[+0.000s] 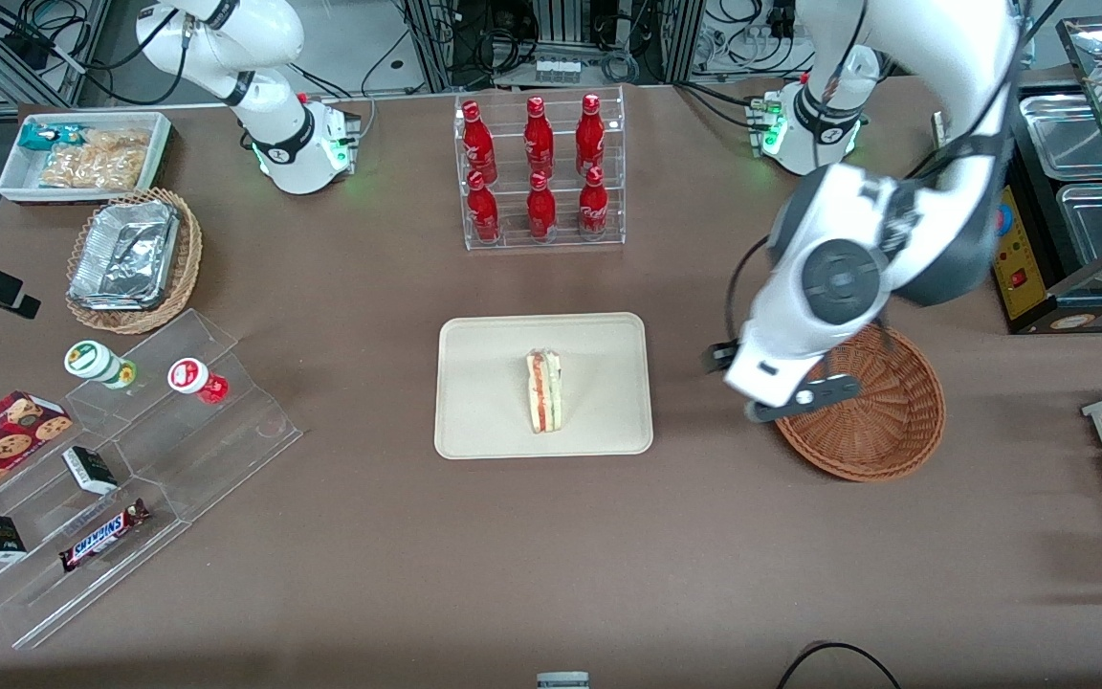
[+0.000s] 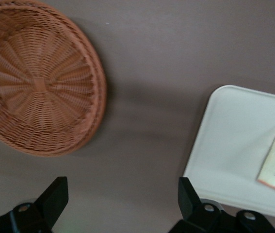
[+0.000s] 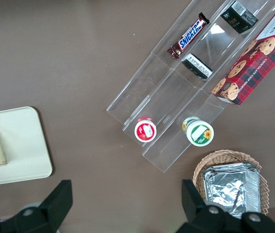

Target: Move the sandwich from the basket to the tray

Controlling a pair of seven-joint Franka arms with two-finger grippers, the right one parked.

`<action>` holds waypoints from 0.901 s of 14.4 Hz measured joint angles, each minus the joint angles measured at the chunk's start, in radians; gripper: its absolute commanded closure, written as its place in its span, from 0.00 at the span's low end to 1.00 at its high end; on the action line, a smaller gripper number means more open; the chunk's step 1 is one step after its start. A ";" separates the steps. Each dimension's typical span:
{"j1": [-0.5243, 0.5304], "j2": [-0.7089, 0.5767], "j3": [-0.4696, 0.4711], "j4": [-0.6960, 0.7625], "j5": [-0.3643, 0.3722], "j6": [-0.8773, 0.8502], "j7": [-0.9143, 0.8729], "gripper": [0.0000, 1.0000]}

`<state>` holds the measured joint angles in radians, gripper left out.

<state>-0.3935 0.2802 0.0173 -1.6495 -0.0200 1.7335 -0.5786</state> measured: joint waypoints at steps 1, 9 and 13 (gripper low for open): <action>0.033 -0.046 0.000 -0.030 -0.001 -0.031 0.061 0.00; 0.279 -0.250 -0.005 -0.054 -0.001 -0.234 0.548 0.00; 0.367 -0.283 -0.040 0.006 -0.001 -0.237 0.615 0.00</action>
<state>-0.0265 -0.0025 -0.0223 -1.6438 -0.0212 1.4961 0.0359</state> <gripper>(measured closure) 0.000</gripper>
